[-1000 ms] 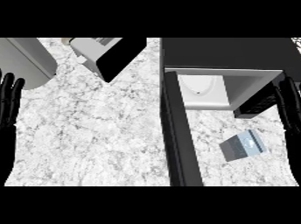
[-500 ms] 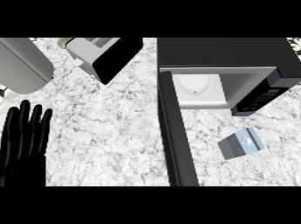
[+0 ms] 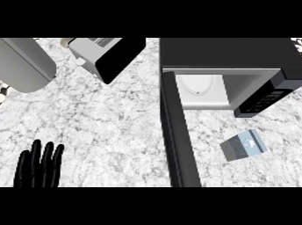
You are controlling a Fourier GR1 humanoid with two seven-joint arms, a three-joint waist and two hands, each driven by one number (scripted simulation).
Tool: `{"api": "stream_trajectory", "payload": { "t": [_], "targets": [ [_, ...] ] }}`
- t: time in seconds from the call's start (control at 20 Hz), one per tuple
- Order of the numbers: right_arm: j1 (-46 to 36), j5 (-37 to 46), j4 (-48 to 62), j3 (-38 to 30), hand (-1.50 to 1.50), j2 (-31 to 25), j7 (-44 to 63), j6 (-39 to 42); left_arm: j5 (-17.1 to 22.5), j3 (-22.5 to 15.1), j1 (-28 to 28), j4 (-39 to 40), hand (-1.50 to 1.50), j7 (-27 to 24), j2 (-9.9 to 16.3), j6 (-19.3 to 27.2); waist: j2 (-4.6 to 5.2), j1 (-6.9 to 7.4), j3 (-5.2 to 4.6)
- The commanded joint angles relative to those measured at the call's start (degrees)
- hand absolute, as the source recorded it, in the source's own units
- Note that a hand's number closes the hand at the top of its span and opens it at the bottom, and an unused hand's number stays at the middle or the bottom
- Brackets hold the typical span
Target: Pick up the milk, place it into the microwave and close the microwave
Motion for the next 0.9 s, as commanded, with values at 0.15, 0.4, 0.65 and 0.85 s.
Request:
{"api": "stream_trajectory", "payload": {
  "t": [0.15,0.4,0.65,0.85],
  "targets": [
    [-3.1,1.8,9.2,-1.9,-1.5,0.9,-3.1,1.9,-1.4,-5.9,6.0,0.0,-1.5,-5.9,1.0,1.6,0.14,0.17,0.02],
    [-4.9,3.3,15.8,-2.0,-1.5,1.4,-6.7,3.7,2.0,-5.0,8.8,4.2,-1.5,-13.7,3.2,0.5,0.13,0.23,0.0],
    [-11.2,10.5,26.5,-2.2,-1.5,3.5,-11.7,-1.1,1.0,-8.2,12.2,4.7,-1.5,-17.9,3.6,1.7,0.17,0.47,0.02],
    [-13.7,15.0,34.7,-1.6,-1.5,7.4,-17.2,-6.4,4.2,-7.1,15.0,3.8,-1.5,-20.6,7.1,-0.9,0.17,0.63,0.03]
  ]
}}
